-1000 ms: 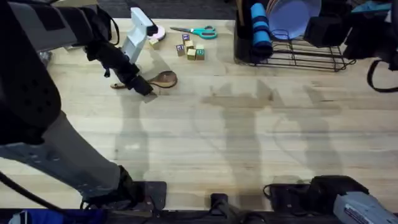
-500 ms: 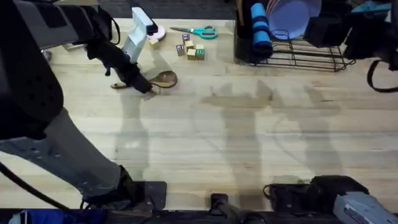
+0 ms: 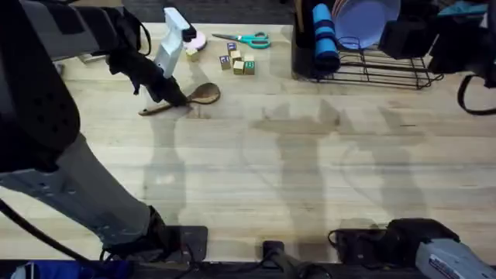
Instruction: Pick up the spoon on the table one by one and put them onto the rack
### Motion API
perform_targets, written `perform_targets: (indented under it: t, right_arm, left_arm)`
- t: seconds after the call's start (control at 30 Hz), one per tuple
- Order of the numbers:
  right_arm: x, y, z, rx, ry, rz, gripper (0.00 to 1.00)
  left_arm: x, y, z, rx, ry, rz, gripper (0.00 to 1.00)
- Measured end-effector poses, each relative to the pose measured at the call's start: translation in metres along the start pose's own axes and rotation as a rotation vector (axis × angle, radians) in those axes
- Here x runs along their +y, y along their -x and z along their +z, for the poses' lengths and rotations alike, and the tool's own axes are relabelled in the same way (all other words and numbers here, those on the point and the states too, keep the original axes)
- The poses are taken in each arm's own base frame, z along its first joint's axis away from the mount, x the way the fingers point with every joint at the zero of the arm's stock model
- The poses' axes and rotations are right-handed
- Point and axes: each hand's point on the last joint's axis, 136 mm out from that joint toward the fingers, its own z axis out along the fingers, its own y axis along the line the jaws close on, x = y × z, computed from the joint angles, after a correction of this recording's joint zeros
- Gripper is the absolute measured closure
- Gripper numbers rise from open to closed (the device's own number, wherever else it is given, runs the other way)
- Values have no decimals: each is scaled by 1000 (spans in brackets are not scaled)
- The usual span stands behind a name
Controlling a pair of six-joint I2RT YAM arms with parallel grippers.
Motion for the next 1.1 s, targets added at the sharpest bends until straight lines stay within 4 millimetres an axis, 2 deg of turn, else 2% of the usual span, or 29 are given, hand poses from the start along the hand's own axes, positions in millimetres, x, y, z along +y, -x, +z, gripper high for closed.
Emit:
perform_targets:
  t: [0.37,0.47,0.57,0.6,0.63,0.77,0.93,0.97,1.03,1.07,1.1]
  right_arm:
    - [0,0,0,0,0,0,5]
    - [0,0,0,0,0,0,5]
    - [0,0,0,0,0,0,6]
    - [0,0,0,0,0,0,6]
    - [0,0,0,0,0,0,6]
    - [0,0,0,0,0,0,5]
    - [0,0,0,0,0,0,5]
    - [0,0,0,0,0,0,5]
    - [0,0,0,0,0,0,5]
    - [0,0,0,0,0,0,5]
    - [0,0,0,0,0,0,5]
  left_arm:
    - [-4,4,0,36,-32,7,960]
    - [-13,12,1,66,-78,7,959]
    - [-19,29,-1,81,-112,20,960]
    - [-18,37,-3,80,-112,29,959]
    - [-13,64,-21,61,-90,61,959]
    - [-3,104,-55,-15,-44,103,959]
    - [1,156,-93,-178,-8,168,958]
    - [-7,188,-107,-288,-15,225,958]
    - [-15,209,-111,-358,-23,260,958]
    - [-29,242,-113,-453,-39,296,958]
    - [-34,253,-113,-479,-45,305,958]
